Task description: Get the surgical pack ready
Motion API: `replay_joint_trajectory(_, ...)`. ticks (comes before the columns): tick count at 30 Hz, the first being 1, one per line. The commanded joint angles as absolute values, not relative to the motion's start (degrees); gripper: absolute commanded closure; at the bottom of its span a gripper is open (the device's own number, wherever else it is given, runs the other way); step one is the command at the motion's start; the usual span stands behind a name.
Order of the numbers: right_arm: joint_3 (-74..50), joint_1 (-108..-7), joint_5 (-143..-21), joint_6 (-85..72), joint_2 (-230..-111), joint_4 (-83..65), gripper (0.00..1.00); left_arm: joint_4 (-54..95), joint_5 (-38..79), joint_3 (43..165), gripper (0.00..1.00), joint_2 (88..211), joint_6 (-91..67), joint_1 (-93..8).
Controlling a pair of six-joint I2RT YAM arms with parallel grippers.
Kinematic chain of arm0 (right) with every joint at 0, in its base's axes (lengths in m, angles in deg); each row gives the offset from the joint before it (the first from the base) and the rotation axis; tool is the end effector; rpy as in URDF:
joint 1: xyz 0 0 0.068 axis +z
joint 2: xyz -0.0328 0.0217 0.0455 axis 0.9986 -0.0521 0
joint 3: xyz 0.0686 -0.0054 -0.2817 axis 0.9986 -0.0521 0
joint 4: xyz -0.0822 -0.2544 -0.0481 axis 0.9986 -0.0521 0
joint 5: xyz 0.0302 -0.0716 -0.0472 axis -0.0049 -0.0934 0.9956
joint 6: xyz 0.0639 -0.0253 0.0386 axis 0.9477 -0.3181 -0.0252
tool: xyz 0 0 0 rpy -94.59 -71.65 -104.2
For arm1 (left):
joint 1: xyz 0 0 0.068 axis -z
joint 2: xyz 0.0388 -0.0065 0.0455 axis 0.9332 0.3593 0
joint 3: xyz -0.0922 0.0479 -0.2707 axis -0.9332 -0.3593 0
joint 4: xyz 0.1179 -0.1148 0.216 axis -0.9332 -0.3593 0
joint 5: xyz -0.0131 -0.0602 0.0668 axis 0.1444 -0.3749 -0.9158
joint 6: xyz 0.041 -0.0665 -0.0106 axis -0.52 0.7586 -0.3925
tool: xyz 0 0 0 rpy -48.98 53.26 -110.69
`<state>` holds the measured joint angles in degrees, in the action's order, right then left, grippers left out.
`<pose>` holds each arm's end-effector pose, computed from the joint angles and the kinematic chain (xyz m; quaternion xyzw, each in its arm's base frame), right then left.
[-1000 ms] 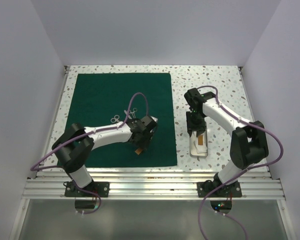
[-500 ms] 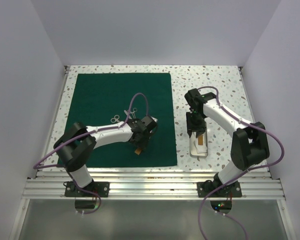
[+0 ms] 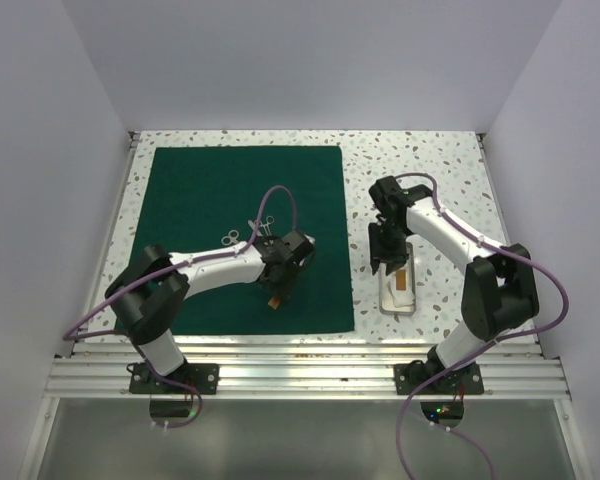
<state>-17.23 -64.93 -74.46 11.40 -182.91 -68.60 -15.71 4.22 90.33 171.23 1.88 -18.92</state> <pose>0.2886 0.1173 0.2102 0.0212 0.9981 0.0236 0.0528 0.2218 -0.2498 0.1447 0.1956 0.9669 -0.0364 0.1595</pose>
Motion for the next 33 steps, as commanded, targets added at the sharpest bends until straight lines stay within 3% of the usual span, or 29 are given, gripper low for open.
replay_joint_trajectory(1, -15.29, -64.87, -78.92, 11.92, -181.39, -66.56, 0.61, -18.32, 5.15, 94.68, 0.72, 167.91, 1.87, -18.84)
replay_joint_trajectory(4, -15.55, -64.87, -87.61, 11.66, -181.92, -63.32, 0.59, -19.11, 7.0, 97.76, 0.71, 166.33, 1.7, -18.84)
replay_joint_trajectory(8, -16.43, -64.52, -109.63, 13.58, -183.85, -54.29, 0.56, -17.8, 12.0, 101.18, 0.71, 164.75, 0.47, -18.84)
replay_joint_trajectory(11, -15.73, -64.52, -116.35, 16.13, -185.34, -50.4, 0.52, -16.57, 16.74, 102.25, 0.71, 164.04, 0.03, -18.84)
replay_joint_trajectory(15, -15.99, -64.52, -122.68, 19.55, -186.22, -45.74, 0.47, -14.46, 19.31, 101.55, 0.71, 161.76, -0.41, -18.84)
replay_joint_trajectory(33, -22.23, -60.92, -131.49, 18.78, -184.55, -45.29, 0.48, -9.88, 22.56, 99.26, 0.71, 157.98, -3.14, -18.84)
